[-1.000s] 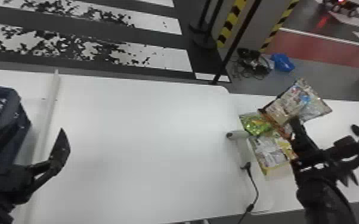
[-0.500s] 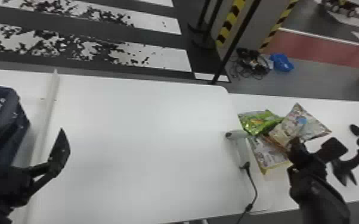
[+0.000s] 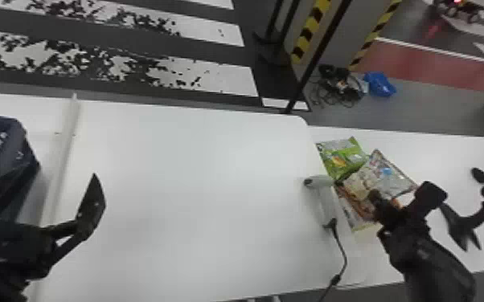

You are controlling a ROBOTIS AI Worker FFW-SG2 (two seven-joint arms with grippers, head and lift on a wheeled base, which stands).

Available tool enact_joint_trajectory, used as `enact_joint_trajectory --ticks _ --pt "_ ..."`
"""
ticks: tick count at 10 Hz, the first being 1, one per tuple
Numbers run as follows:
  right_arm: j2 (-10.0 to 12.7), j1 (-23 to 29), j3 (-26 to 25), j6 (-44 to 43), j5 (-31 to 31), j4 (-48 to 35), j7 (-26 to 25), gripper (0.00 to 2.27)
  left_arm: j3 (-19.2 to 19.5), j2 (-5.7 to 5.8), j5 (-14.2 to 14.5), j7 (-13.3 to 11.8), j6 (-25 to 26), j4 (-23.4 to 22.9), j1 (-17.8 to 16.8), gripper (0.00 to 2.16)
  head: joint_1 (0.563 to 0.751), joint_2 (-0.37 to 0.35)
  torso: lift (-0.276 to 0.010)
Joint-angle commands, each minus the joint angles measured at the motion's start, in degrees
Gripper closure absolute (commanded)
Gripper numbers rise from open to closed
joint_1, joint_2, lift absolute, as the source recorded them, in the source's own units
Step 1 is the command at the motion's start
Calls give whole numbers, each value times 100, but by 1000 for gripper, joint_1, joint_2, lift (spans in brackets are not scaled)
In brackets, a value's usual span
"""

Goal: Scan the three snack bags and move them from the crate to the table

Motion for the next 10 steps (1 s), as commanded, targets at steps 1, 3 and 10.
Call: enact_joint_trajectory --ticks 1,3,10 --pt "28 446 120 359 19 -902 -332 63 -57 -14 -31 15 0 6 1 19 695 -350 -62" --pt "160 1053 129 500 -42 -2001 -613 66 -127 -23 -119 32 0 6 1 19 695 -350 -62" --pt "670 2661 1886 1221 344 -5894 -174 53 295 -58 -128 252 791 -855 388 19 695 -350 -62"
